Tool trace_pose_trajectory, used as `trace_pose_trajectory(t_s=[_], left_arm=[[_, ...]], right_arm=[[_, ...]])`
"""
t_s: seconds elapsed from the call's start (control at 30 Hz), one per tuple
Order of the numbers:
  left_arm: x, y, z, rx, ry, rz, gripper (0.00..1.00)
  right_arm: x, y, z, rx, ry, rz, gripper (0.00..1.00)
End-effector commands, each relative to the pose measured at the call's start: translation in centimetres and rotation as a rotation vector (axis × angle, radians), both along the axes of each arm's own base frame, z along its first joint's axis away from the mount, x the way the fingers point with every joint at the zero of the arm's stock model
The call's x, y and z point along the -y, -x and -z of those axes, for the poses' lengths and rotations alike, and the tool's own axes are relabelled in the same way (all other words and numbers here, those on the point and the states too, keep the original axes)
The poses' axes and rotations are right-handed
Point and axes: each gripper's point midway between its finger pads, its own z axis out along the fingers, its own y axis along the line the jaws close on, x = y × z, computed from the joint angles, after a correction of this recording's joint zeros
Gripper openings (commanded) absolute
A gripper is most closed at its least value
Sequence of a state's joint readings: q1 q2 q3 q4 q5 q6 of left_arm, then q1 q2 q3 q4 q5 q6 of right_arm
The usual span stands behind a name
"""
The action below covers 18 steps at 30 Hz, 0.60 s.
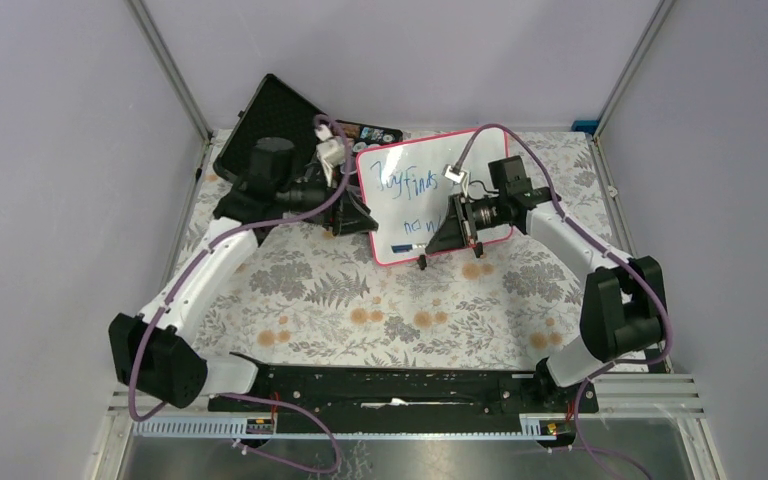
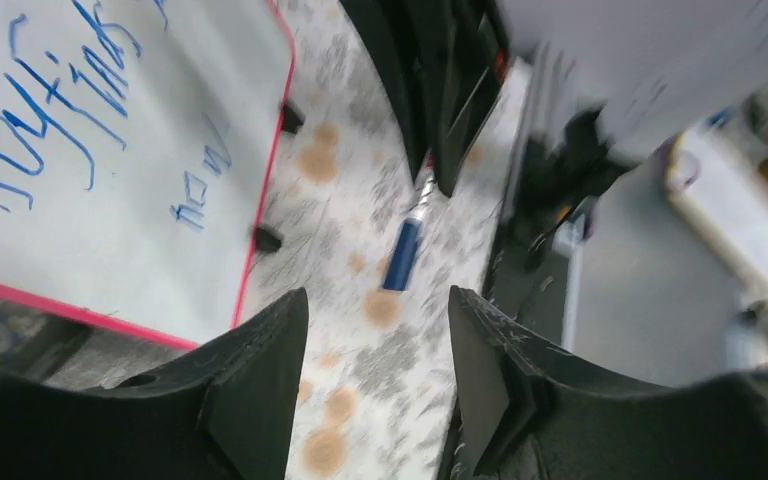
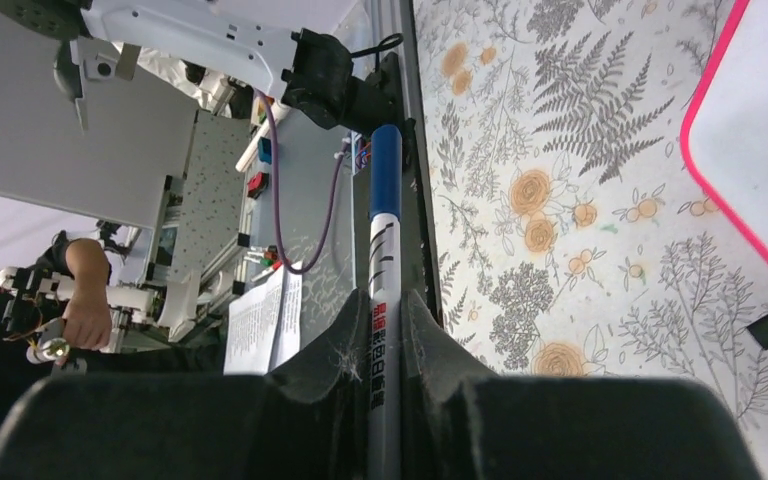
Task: Write a sentence on the whiteboard
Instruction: Insert the whiteboard marker without the cap into the pen cap.
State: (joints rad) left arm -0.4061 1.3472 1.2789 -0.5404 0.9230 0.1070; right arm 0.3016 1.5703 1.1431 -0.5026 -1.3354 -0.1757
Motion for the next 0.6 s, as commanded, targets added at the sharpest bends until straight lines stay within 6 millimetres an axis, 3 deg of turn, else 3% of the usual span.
trace_pose_trajectory(t_s=[0.0, 0.07, 0.17, 0.33, 0.57], left_arm=[[0.1, 0.7, -5.2, -0.156, 0.307, 0.036, 0.57], [0.3, 0.9, -5.8, -0.231, 0.382, 0.043, 0.57], [0.2, 1.9, -7.0, -0.276, 0.49, 0.053, 0.6], [0.0, 2.2, -6.8, -0.341, 0.51, 0.027, 0.62], [0.2, 3.3, -7.2, -0.392, 0.538, 0.077, 0.55]], right_arm=[[-1.1, -2.0, -5.5, 0.074, -0.096, 0.078, 0.0], [-1.4, -2.7, -8.3, 0.154, -0.179, 0.116, 0.0], [-1.5, -2.6, -10.0, 0.171, -0.219, 0.124, 0.0], [-1.4, -1.9, -10.3, 0.171, -0.238, 0.102, 0.0], [-1.7, -0.8, -10.4, 0.142, -0.254, 0.057, 0.0]])
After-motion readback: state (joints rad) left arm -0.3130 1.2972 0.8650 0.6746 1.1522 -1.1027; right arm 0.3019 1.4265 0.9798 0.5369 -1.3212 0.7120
